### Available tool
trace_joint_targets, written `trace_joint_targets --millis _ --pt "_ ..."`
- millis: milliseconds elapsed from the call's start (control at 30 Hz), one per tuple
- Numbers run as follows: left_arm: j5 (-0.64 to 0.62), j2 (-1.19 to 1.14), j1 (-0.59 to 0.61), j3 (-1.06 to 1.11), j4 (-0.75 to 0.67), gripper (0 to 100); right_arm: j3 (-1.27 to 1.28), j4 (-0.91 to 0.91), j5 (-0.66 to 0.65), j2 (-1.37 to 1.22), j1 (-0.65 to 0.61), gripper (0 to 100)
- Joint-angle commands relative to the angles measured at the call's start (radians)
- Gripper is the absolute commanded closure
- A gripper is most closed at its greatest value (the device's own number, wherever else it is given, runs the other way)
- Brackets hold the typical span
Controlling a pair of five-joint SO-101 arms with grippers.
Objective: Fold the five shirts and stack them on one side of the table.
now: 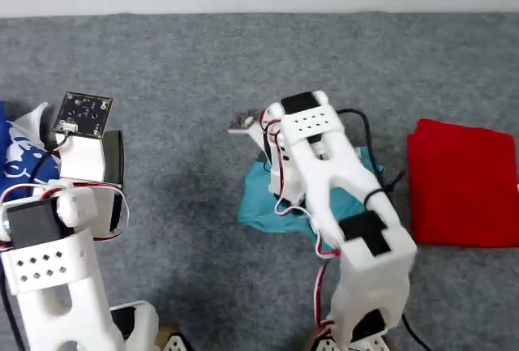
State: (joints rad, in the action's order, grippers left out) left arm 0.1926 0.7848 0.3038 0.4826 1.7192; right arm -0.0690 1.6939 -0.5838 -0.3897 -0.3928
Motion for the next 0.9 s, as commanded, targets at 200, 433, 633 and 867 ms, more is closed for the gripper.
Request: trace_joint_targets --millis 200,433,633,867 --pt "0.008 0.015 0.003 -0.007 -0.021 100 -0.135 0.088 0.02 0.031 -0.042 98.9" --pt "0.008 0.015 -0.002 -0.007 -0.023 100 -0.384 -0.073 0.1 0.025 0.031 98.7" --pt "0.008 0.015 0.003 -0.007 -0.023 100 -0.402 -0.305 0.109 -0.127 0.054 98.9" --pt "0.009 0.015 0.003 -0.007 -0.021 100 -0.419 -0.53 0.109 -0.275 -0.008 98.9"
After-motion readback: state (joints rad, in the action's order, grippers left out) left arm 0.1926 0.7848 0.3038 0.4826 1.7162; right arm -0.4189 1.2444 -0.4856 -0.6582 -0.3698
